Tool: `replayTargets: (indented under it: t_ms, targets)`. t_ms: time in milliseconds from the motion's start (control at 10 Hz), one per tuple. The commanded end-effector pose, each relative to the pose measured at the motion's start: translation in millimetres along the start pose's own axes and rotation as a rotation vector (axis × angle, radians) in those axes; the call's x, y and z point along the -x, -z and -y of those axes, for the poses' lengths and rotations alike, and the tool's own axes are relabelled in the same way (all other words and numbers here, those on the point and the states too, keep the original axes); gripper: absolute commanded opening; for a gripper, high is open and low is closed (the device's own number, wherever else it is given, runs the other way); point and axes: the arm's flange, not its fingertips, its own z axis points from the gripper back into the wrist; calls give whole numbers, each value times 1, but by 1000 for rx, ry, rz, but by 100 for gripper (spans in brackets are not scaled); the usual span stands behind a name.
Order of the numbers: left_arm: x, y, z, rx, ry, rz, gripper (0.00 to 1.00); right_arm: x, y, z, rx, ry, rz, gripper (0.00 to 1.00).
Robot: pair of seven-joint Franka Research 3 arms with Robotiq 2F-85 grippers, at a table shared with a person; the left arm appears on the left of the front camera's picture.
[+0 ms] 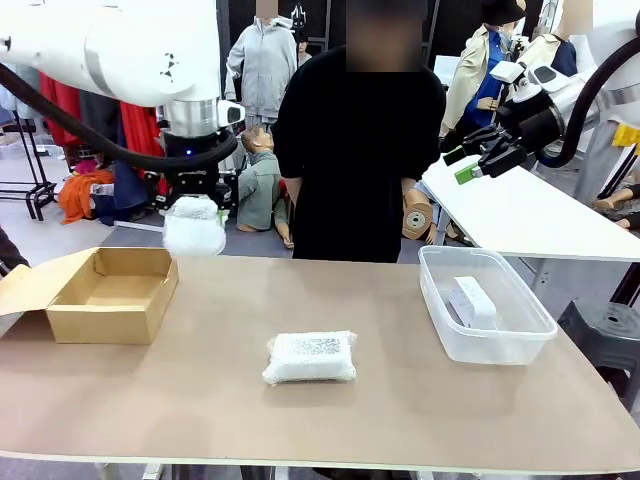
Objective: Separate and place wrapped and unwrapped clocks.
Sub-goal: If the picked Digital clock is wrapped, place it in the Package Box ; if not, place it in the Organizing box.
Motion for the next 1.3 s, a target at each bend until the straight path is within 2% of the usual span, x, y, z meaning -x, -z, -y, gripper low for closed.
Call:
replayTargets:
  t_ms: [0, 300, 500, 600, 1100, 1200]
  targets:
    - [4, 4, -17, -38, -65, 4, 0, -1, 0, -1, 4, -15, 2, 100]
    - [-5, 11, -48, -57, -82, 2, 0, -1, 0, -1, 4, -15, 2, 100]
    - [-7, 4, -36, -48, -102, 20, 0, -1, 0, -1, 4, -15, 2, 100]
    - [-13, 11, -45, -43, -94, -9, 0, -1, 0, -1, 4, -15, 2, 100]
    - [-13, 13, -41, -44, -90, -12, 0, -1, 0, -1, 4, -15, 2, 100]
    - [-24, 17, -52, -36, -158, 14, 0, -1, 0, -1, 4, -15, 2, 100]
